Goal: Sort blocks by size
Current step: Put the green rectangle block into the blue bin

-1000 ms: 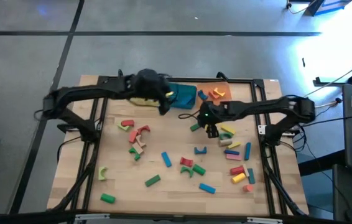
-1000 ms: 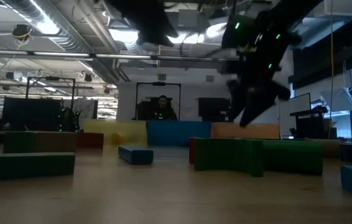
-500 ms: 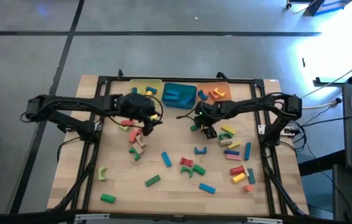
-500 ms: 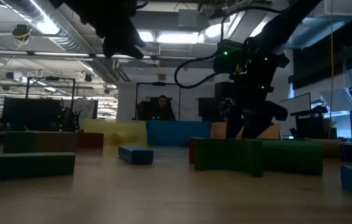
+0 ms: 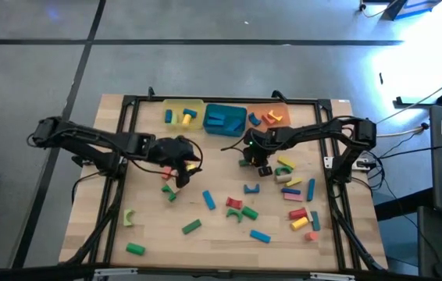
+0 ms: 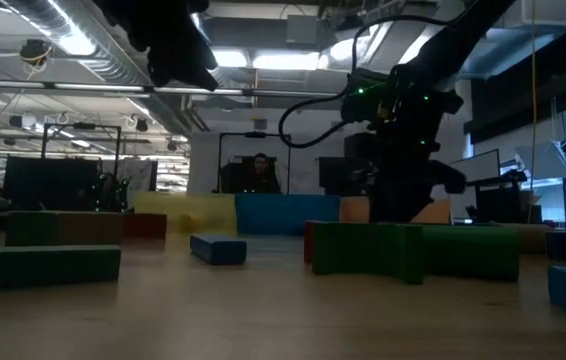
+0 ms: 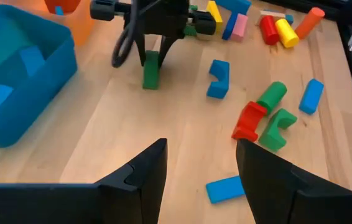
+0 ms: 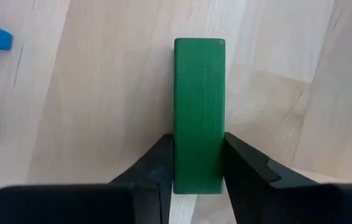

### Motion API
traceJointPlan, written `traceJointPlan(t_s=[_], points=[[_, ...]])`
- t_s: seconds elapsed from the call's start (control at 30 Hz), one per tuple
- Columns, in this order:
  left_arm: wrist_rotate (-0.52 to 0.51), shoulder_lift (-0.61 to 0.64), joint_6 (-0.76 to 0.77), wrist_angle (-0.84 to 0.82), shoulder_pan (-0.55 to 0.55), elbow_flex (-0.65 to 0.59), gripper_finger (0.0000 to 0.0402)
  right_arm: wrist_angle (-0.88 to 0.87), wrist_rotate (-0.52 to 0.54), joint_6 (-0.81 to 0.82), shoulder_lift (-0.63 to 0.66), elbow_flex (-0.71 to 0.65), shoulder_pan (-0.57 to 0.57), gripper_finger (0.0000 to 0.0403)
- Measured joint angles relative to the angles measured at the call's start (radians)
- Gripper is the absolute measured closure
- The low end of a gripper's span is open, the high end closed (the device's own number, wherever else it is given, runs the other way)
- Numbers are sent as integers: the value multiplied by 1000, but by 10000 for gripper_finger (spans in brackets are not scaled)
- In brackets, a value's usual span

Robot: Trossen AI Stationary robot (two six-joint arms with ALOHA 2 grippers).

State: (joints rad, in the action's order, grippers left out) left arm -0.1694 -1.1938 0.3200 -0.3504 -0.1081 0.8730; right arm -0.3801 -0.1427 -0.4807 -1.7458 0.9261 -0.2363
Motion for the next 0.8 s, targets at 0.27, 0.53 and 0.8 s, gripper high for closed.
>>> traceJointPlan(t_s=[0.27,0.53,0.8], points=[[-97,-1,44,2,-75,0,230,-18,14,4,-6,100,0,279],[-106,-1,160,1,-132,0,230,70,220,-104,-5,223,-8,291],[-106,-1,307,0,-168,1,230,258,242,-183,-8,234,-81,270]])
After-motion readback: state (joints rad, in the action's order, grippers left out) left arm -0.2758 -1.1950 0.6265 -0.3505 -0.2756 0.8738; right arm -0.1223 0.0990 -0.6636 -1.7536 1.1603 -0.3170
